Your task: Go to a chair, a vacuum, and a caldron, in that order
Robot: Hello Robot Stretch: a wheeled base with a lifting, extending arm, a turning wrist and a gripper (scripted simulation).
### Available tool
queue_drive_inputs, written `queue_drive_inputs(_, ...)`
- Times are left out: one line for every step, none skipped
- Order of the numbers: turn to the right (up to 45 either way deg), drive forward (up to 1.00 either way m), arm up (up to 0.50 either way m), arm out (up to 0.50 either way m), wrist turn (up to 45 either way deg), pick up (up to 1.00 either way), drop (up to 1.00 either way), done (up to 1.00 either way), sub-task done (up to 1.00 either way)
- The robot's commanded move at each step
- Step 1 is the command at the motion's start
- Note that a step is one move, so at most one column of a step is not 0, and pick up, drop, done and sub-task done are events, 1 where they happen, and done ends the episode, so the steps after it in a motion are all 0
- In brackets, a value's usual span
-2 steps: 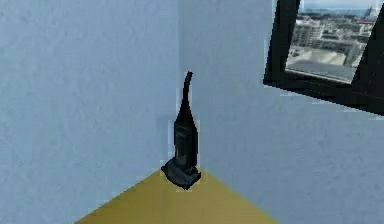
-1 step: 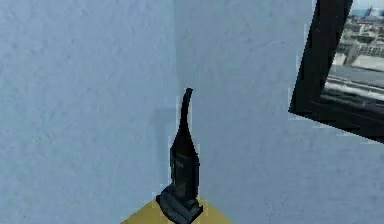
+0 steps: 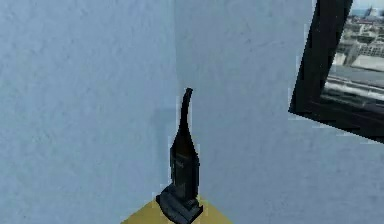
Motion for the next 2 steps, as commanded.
queue_drive_inputs(-45.0,0.0,0.0,0.0,0.0,0.0,0.0,0.0,0.0)
queue_drive_inputs(-45.0,0.0,0.0,0.0,0.0,0.0,0.0,0.0,0.0)
